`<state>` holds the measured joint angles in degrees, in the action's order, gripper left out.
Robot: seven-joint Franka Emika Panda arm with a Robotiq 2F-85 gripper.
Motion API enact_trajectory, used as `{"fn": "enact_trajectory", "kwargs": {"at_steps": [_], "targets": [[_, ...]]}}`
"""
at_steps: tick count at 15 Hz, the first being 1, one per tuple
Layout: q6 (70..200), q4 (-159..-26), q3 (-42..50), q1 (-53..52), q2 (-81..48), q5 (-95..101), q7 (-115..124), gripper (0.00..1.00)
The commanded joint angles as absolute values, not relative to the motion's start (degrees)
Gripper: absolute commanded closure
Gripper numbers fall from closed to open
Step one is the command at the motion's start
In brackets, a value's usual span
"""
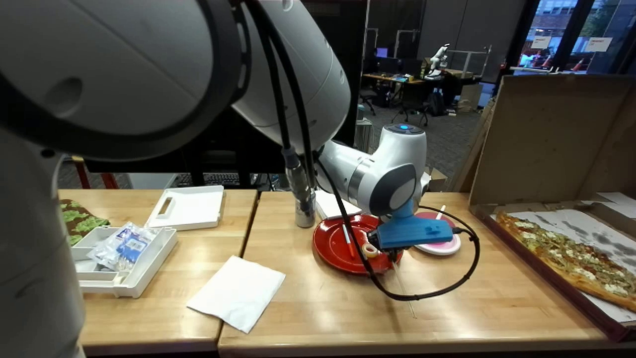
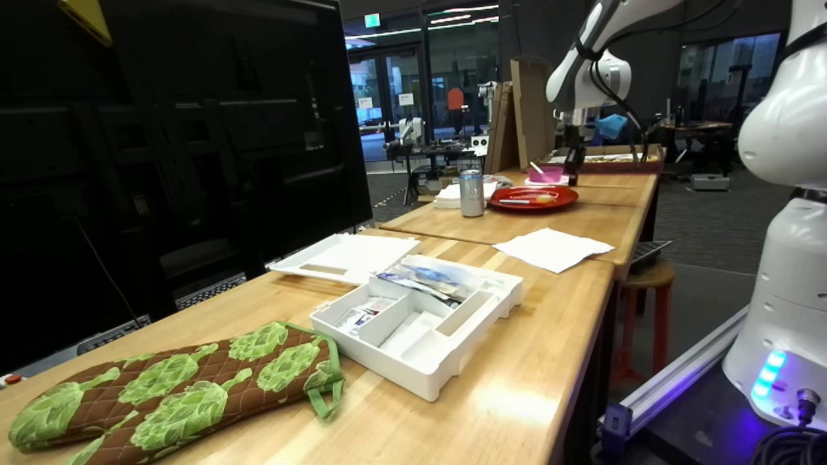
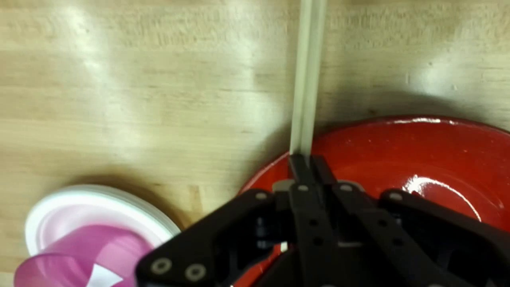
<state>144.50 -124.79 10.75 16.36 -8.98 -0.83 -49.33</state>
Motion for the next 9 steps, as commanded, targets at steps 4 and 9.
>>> {"fn": "enact_trajectory", "kwargs": {"at_steps": [4,9], "targets": [[143.35,-123.34,11.87,19.58,-9.67,-4.44,-50.61,0.99],[141.51,-119.81,11.77,20.7,-11.25,-6.52,-51.16,0.99]]}}
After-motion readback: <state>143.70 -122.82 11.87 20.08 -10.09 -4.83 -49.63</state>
